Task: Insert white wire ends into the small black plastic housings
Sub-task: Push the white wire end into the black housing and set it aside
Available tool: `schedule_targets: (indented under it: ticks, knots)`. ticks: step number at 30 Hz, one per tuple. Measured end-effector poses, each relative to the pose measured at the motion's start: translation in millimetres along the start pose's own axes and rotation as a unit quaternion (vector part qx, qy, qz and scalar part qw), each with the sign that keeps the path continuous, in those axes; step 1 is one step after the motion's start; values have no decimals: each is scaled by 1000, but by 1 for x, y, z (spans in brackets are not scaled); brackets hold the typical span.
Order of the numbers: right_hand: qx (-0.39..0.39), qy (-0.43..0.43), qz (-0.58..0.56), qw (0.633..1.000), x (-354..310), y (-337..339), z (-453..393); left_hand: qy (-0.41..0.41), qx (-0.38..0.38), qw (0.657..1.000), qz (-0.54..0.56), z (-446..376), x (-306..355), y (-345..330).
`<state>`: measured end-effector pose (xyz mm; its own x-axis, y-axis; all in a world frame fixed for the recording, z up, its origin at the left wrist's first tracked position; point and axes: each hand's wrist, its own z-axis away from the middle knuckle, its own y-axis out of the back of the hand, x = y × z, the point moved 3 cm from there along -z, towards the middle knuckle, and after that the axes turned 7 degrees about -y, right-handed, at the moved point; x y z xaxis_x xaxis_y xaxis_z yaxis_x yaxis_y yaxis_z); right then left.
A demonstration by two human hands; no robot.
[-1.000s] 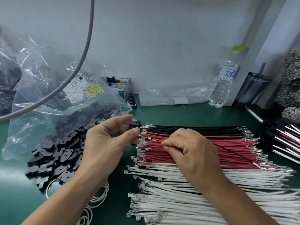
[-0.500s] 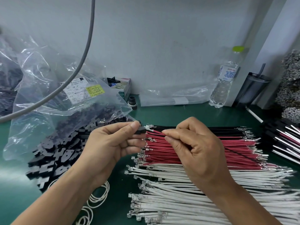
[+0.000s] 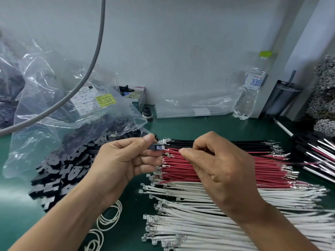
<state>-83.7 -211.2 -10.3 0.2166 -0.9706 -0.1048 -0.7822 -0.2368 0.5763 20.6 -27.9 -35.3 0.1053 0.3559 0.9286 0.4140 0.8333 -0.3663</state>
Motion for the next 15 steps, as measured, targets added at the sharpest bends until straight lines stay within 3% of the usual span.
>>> schedule_targets:
  ticks: [3,7,12,15]
  knots:
    - [-2,2,-3,1000,1,1,0,8,-12,1000,-18,2,-1,-2]
    - [-22,-65,-78,995,2,-3,0,13,-9,1000,-3,3,-4,-4]
    - [-31,-64,-51,996,-6,-7,2,3,-2,1000,7,5,-9,-8]
    - [-53,-115,-91,988,-2,-11,4,-50,-9,996,-80,7,-4,-9]
